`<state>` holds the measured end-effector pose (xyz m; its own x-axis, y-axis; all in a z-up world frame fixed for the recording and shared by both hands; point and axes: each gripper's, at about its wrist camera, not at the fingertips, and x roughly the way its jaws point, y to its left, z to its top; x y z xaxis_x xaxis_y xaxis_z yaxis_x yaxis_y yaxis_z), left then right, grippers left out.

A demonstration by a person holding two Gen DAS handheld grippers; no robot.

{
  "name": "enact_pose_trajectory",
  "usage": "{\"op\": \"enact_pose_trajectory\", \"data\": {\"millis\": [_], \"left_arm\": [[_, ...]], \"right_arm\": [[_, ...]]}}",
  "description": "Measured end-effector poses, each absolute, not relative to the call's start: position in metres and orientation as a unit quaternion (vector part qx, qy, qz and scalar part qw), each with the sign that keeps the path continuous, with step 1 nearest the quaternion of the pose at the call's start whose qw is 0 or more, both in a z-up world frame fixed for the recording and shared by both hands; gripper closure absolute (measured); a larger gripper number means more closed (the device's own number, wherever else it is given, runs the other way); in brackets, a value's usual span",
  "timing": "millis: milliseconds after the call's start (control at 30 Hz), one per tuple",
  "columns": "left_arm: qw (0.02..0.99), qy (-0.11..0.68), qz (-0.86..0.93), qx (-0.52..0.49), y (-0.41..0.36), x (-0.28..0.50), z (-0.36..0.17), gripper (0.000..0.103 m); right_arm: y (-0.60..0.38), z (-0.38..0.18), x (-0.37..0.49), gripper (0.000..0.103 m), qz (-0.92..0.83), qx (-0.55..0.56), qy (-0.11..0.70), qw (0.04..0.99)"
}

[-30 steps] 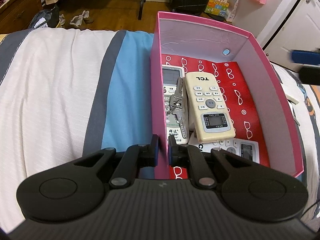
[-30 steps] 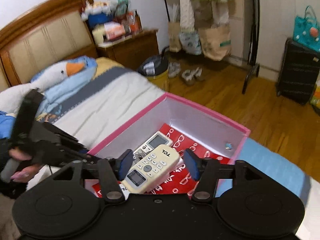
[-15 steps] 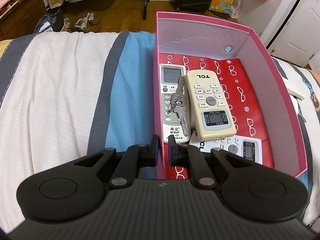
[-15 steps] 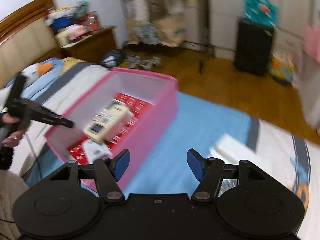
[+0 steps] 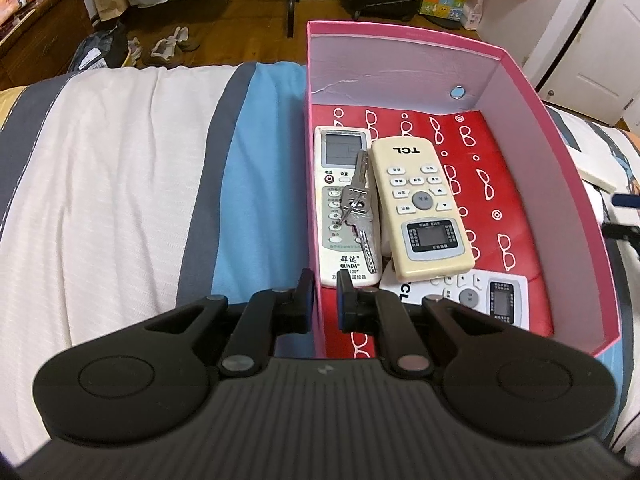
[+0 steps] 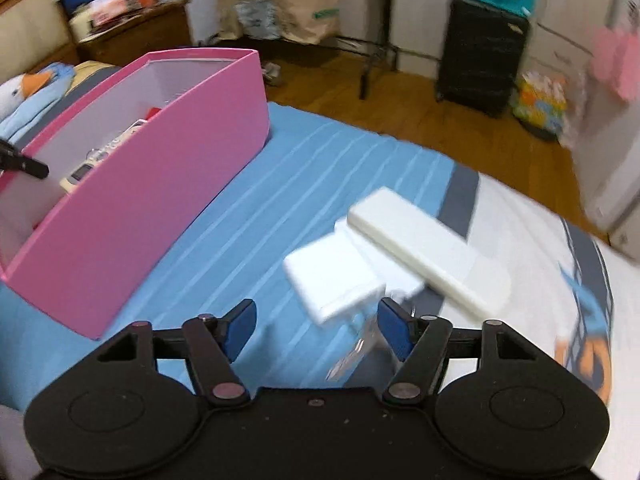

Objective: Organize rigid objects
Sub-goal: 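Grasp the white rectangular charger on the bed with the right gripper, then carry the white charger into the pink box and open the right gripper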

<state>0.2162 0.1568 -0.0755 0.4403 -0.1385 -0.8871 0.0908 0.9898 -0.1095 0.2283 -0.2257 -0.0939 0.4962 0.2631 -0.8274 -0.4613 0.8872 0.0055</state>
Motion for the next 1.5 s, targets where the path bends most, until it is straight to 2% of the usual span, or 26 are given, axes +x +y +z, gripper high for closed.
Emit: {"op": "enact_pose_trajectory", "data": {"millis": [233, 400, 467, 500, 533, 767, 1167, 1333, 1500], "left_arm": [[0.847, 0.527, -0.065, -0.023, 0.155, 0.218, -0.076, 0.094], [0.848, 0.527, -0.064, -0.019, 0.155, 0.218, -0.076, 0.094], [0.847, 0.527, -0.064, -0.019, 0.155, 0.218, -0.076, 0.094], [0.848, 0.527, -0.064, -0.019, 0.155, 0.218, -0.076, 0.094], [0.847, 0.527, -0.065, -0.02, 0.155, 0.218, -0.076, 0.094], [0.847, 0.527, -0.065, -0.02, 0.155, 0.218, -0.076, 0.093], [0.847, 0.527, -0.067, -0.024, 0.156, 0.217, -0.077, 0.093], [0.848, 0.525, -0.065, -0.023, 0.155, 0.217, -0.078, 0.093], [0.848, 0.525, -0.062, -0.041, 0.157, 0.217, -0.078, 0.093]], "right_arm": [[-0.23, -0.109, 0.253, 0.027, 0.225, -0.076, 0.459, 0.856], [-0.208, -0.118, 0.242, 0.026, 0.235, -0.129, 0.451, 0.851], [-0.205, -0.116, 0.239, 0.033, 0.232, -0.138, 0.453, 0.85], [-0.203, -0.115, 0.239, 0.041, 0.225, -0.136, 0.461, 0.848], [-0.202, -0.113, 0.239, 0.042, 0.218, -0.131, 0.47, 0.845], [-0.189, -0.107, 0.228, 0.041, 0.215, -0.093, 0.533, 0.813], [-0.16, -0.118, 0.235, 0.043, 0.214, -0.147, 0.525, 0.811], [-0.157, -0.093, 0.221, 0.043, 0.197, -0.137, 0.495, 0.835], [-0.154, -0.044, 0.204, 0.043, 0.208, -0.112, 0.444, 0.864]]}}
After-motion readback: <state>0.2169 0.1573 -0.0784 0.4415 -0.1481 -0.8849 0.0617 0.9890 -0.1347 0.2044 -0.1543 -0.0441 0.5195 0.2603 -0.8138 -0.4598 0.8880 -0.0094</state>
